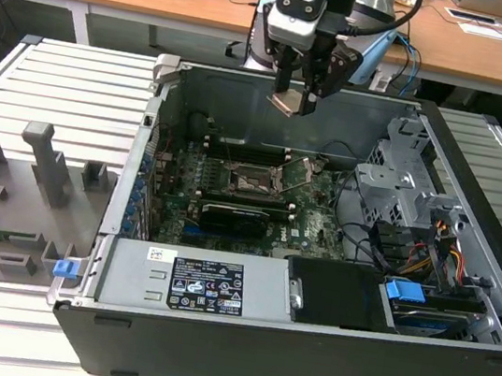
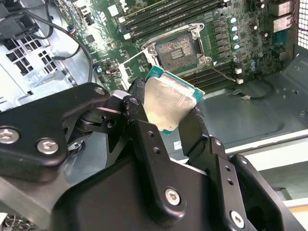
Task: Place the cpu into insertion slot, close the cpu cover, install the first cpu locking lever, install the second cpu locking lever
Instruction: 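Place the cpu into insertion slot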
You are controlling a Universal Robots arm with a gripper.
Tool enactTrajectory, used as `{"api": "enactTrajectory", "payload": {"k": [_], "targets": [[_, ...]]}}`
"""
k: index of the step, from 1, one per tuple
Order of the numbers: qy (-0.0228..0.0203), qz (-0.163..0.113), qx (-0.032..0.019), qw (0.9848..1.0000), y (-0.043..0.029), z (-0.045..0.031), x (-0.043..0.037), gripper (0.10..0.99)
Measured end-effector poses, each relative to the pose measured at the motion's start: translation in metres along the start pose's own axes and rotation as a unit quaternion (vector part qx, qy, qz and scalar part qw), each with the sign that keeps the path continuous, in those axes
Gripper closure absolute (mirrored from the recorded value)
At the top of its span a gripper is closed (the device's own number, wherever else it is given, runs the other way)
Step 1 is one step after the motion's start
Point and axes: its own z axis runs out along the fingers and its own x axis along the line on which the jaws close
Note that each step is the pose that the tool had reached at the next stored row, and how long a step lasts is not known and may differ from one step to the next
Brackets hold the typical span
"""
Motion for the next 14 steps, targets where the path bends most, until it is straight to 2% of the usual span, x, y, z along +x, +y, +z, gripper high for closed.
{"api": "enactTrajectory", "payload": {"k": [14], "targets": [[-0.004, 0.046, -0.0008, 0.9989, -0.0001, 0.0, 0.0, 0.561]]}}
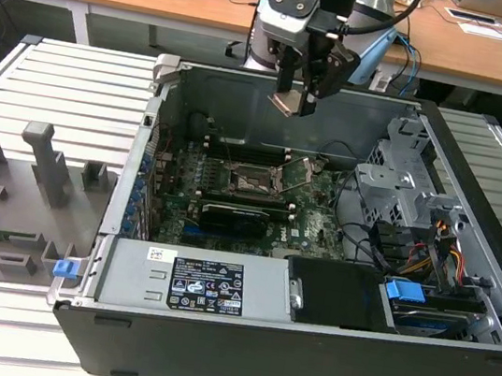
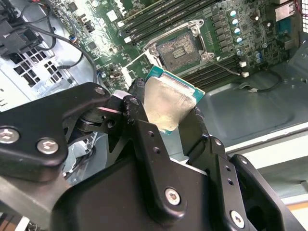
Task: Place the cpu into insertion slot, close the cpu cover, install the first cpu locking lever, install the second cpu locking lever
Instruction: 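Place the cpu into insertion slot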
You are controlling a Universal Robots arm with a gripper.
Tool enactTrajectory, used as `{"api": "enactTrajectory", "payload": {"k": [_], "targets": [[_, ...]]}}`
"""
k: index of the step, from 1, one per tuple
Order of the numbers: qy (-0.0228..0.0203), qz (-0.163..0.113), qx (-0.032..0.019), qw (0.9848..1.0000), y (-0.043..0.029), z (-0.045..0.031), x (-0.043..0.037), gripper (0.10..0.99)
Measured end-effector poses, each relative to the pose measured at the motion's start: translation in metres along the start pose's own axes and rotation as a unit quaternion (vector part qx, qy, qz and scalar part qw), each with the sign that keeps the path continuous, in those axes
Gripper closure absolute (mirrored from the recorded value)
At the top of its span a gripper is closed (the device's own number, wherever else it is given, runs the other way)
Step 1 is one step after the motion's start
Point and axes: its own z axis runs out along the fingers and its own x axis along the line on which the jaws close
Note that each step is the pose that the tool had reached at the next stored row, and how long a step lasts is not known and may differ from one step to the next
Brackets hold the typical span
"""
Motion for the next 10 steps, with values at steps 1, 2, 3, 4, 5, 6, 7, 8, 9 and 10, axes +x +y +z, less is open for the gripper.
{"api": "enactTrajectory", "payload": {"k": [1, 2, 3, 4, 5, 6, 7, 8, 9, 10], "targets": [[-0.0002, 0.002, 0.0, 1.0, 0.0, 0.0, 0.0, 0.561], [-0.0004, 0.005, -0.0001, 1.0, 0.0, 0.0, 0.0, 0.561], [-0.0006, 0.007, -0.0001, 1.0, 0.0, 0.0, 0.0, 0.561], [-0.0008, 0.009, -0.0001, 1.0, 0.0, 0.0, 0.0, 0.561], [-0.001, 0.012, -0.0002, 0.9999, 0.0, 0.0, 0.0, 0.561], [-0.0012, 0.014, -0.0002, 0.9999, 0.0, 0.0, 0.0, 0.561], [-0.0014, 0.016, -0.0003, 0.9999, 0.0, 0.0, 0.0, 0.561], [-0.0018, 0.02, -0.0003, 0.9998, 0.0, 0.0, 0.0, 0.561], [-0.002, 0.023, -0.0004, 0.9997, 0.0, 0.0, 0.0, 0.561], [-0.0022, 0.025, -0.0004, 0.9997, 0.0, 0.0, 0.0, 0.561]]}}
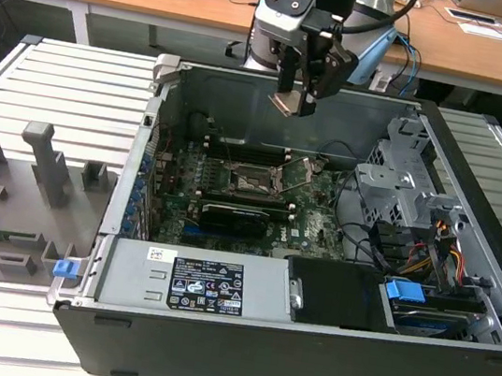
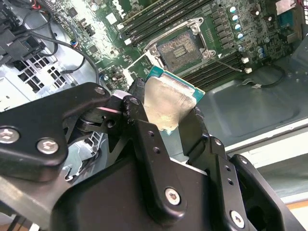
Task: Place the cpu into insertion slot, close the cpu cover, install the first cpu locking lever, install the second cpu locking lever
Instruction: 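Place the cpu into insertion slot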
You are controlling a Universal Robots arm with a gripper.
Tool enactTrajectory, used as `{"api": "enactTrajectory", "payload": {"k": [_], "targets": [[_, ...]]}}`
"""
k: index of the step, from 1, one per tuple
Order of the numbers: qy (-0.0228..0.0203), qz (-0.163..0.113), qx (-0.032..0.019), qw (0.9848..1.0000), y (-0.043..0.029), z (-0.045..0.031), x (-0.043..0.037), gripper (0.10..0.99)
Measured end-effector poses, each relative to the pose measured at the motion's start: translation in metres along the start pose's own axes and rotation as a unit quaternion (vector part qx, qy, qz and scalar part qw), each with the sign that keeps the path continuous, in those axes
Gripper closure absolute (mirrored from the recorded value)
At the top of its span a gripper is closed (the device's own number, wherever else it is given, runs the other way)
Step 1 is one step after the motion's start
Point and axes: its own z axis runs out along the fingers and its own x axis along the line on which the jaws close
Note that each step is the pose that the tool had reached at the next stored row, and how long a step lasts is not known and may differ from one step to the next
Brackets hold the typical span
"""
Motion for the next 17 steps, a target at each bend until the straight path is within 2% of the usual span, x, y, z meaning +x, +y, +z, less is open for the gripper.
{"api": "enactTrajectory", "payload": {"k": [4, 8, 17], "targets": [[-0.001, 0.012, -0.0002, 0.9999, -0.0001, 0.0001, 0.0001, 0.561], [-0.0031, 0.036, -0.0006, 0.9994, -0.0003, 0.0005, 0.0001, 0.561], [-0.0099, 0.083, 0.0, 0.9965, -0.0004, 0.0021, 0.0001, 0.561]]}}
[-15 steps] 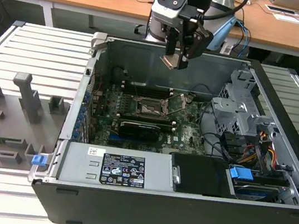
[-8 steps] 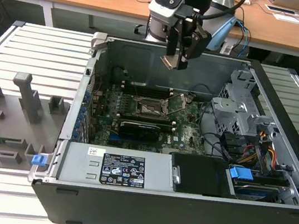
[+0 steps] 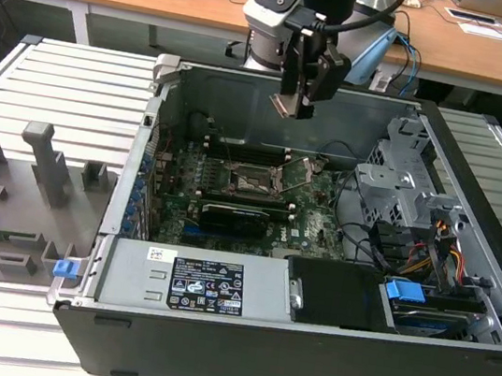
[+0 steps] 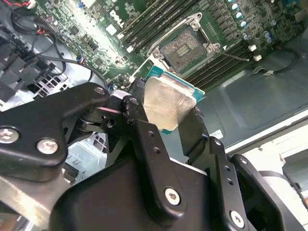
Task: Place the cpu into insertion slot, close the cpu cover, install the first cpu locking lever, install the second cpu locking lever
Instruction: 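Place the cpu into insertion slot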
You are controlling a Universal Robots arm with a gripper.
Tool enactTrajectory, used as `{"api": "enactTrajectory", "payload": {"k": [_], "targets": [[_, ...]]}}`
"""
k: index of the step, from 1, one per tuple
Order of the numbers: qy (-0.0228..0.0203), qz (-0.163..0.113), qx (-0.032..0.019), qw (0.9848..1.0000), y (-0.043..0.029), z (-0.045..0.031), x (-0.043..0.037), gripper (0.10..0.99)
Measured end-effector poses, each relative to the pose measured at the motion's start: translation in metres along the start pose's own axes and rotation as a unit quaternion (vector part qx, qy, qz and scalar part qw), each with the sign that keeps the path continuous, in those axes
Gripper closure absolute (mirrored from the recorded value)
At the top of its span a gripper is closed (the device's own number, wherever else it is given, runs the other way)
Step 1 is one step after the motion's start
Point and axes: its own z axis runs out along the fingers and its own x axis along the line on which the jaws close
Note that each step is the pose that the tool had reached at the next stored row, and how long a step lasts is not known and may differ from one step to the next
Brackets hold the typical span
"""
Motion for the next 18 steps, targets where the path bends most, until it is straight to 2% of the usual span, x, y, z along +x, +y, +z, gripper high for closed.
{"api": "enactTrajectory", "payload": {"k": [7, 18], "targets": [[-0.0025, 0.032, 0.0001, 0.9995, -0.0001, 0.0013, 0.0, 0.561], [-0.0032, 0.035, 0.0002, 0.9994, -0.0004, 0.0051, 0.0, 0.561]]}}
